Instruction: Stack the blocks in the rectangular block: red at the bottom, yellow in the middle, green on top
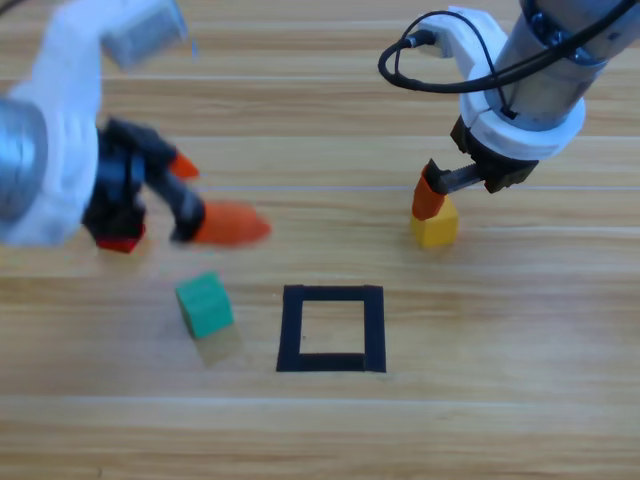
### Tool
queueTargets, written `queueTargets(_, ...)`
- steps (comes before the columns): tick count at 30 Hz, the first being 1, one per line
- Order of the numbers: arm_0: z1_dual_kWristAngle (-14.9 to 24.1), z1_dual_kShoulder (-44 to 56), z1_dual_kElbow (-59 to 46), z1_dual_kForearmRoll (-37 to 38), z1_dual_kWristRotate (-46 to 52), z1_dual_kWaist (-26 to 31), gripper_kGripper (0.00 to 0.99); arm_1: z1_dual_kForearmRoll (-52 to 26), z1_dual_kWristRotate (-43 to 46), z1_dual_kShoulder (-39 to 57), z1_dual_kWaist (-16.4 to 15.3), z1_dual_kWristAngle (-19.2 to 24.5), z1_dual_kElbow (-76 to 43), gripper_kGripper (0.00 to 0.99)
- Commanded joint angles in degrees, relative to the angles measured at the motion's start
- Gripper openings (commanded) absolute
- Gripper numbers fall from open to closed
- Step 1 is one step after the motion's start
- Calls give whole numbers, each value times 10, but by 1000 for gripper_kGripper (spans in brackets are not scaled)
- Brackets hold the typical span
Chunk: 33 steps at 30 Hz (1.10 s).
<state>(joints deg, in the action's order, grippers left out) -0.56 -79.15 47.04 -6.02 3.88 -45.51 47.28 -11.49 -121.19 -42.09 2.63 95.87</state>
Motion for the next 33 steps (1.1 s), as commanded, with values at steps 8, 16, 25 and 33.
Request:
queueTargets(8,-22,-116,155,-218,147,329,990,13,-37,-116,16,31,49,959)
queueTargets(16,-3,-233,293,-351,86,346,990,13,-49,-145,16,32,70,950)
queueTargets(25,44,-402,469,-472,19,292,990,13,-52,-175,16,28,86,810)
queueTargets(33,42,-453,530,-524,4,293,990,13,-54,-193,31,12,88,727)
